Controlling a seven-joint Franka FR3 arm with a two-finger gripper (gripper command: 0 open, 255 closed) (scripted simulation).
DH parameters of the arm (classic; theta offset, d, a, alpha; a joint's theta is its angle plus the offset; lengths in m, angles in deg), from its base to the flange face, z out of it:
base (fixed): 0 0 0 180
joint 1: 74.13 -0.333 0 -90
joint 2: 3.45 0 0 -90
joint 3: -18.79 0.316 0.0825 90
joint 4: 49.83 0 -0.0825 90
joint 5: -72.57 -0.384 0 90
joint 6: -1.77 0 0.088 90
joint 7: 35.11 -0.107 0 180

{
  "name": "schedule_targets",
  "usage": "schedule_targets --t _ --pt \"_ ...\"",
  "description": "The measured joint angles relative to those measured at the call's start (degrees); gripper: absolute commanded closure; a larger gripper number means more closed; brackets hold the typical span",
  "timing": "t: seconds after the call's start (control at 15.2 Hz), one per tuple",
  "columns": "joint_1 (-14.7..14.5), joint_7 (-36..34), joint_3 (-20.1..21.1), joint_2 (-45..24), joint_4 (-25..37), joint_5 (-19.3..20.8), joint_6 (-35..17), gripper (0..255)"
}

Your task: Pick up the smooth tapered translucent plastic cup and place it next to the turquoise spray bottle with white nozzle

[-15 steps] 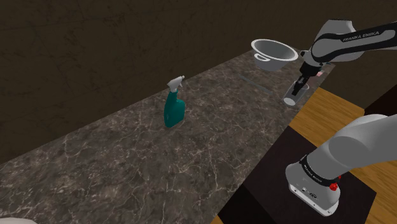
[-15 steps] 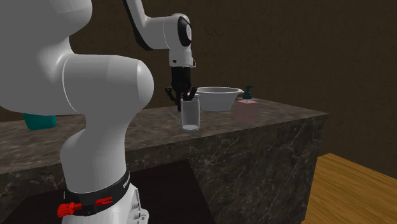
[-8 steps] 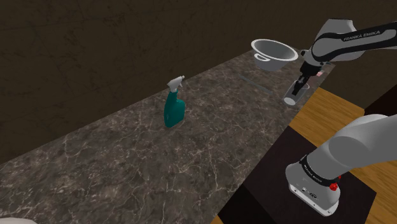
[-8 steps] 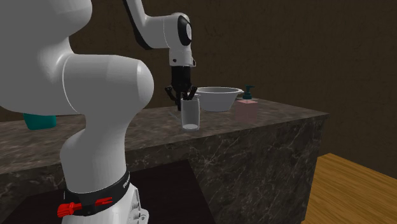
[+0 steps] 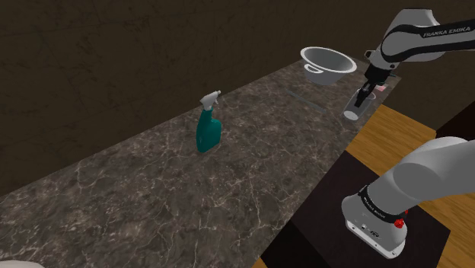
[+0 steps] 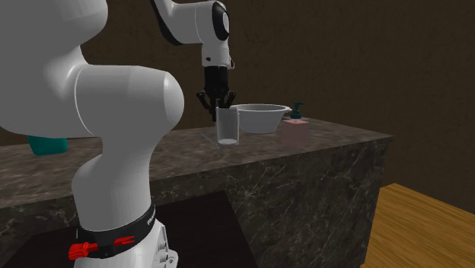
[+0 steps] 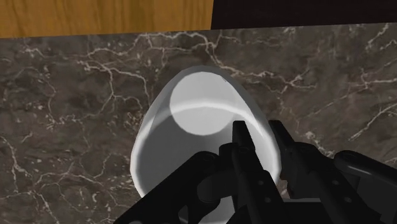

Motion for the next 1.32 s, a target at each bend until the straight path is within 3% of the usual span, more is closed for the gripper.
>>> schedule_targets --t 1.32 --pt "-0.41 0.45 3.78 4.14 12.55 -2.06 16.68 255"
